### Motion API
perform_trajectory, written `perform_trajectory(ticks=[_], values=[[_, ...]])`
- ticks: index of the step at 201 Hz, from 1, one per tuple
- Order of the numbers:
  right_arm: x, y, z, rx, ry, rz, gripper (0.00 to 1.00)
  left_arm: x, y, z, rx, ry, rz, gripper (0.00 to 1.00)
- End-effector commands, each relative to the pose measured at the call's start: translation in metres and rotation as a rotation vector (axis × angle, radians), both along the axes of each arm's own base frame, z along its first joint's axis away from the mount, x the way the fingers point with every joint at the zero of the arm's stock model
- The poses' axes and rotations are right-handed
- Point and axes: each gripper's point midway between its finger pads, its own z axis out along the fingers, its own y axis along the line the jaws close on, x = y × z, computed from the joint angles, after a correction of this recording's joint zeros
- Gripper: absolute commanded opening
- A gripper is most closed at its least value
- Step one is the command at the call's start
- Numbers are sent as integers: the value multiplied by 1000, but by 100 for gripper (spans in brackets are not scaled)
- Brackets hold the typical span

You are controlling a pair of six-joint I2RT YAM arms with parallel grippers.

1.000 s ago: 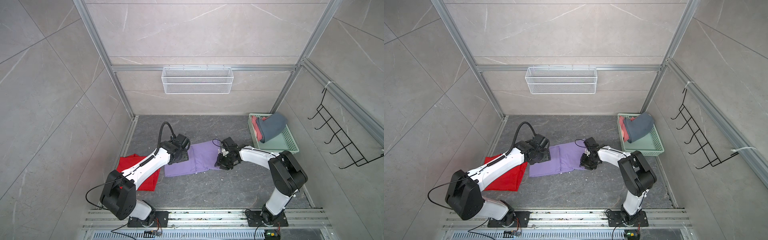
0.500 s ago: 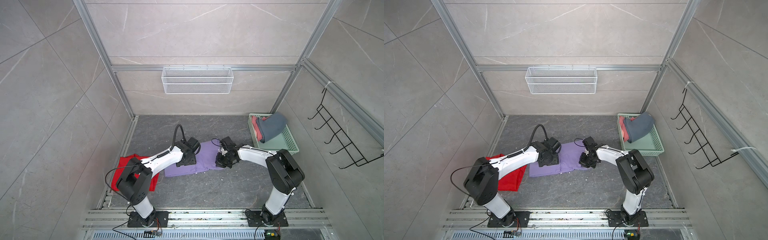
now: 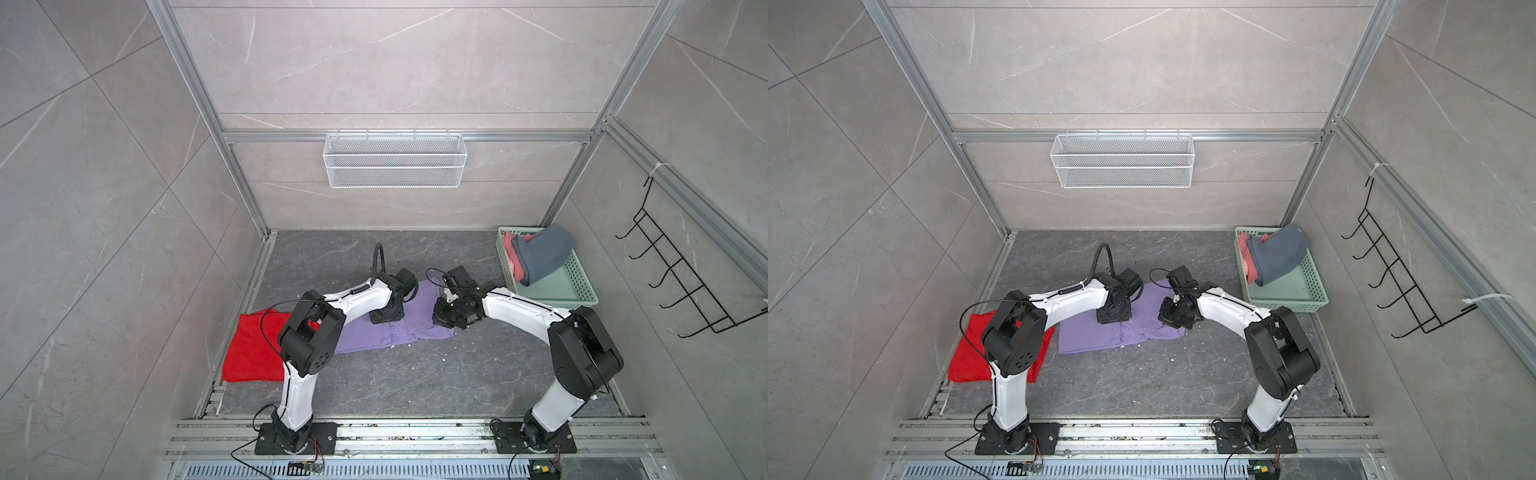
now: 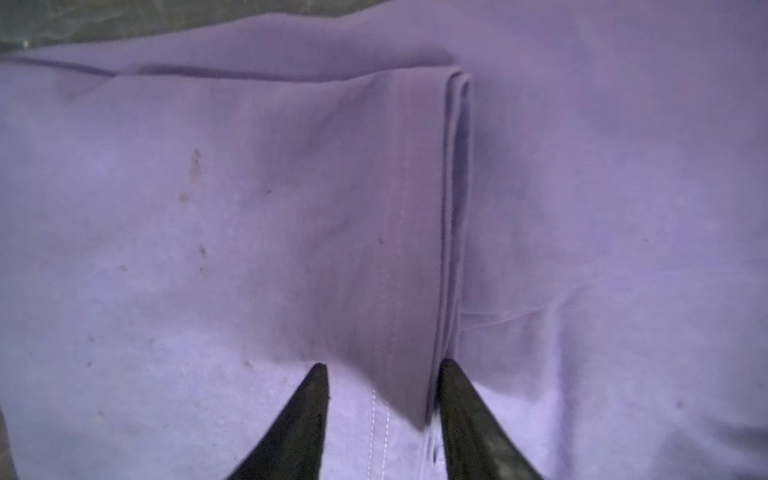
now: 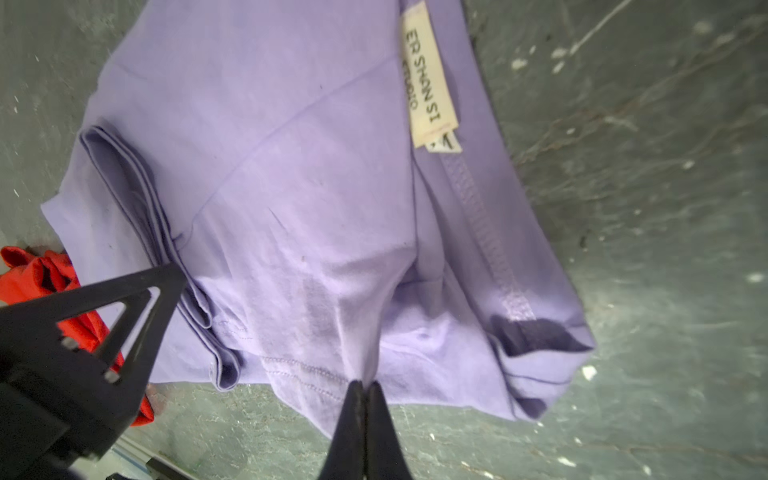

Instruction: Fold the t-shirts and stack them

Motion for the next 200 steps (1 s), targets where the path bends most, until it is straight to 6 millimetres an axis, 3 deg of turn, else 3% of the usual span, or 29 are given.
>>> perform_trajectory(ticks=[1, 34, 57, 75, 94, 119, 138, 150, 174, 200], values=[[16, -2, 37, -3, -98, -13, 0, 2, 5, 3, 48, 0, -6, 31], [38, -20, 72, -1, -195, -64, 0, 7, 6, 19, 34, -48, -17, 0], [55, -44, 101, 8, -266, -136, 0, 7, 15, 53, 1, -129, -15, 0], [65, -72, 129, 6, -331, -201, 0, 0, 39, 83, -6, -189, 22, 0], [66, -103, 152, -16, -381, -250, 0, -15, 74, 102, -28, -226, 84, 0], [60, -135, 169, -55, -416, -305, 0, -44, 123, 94, -83, -208, 183, 0], [57, -151, 178, -78, -443, -337, 0, -62, 158, 80, -103, -176, 296, 40], [58, -156, 182, -80, -455, -345, 0, -66, 168, 83, -95, -192, 319, 57], [63, -157, 182, -74, -448, -337, 0, -57, 162, 91, -111, -224, 279, 65], [70, -153, 179, -53, -442, -335, 0, -41, 148, 86, -125, -192, 228, 65]])
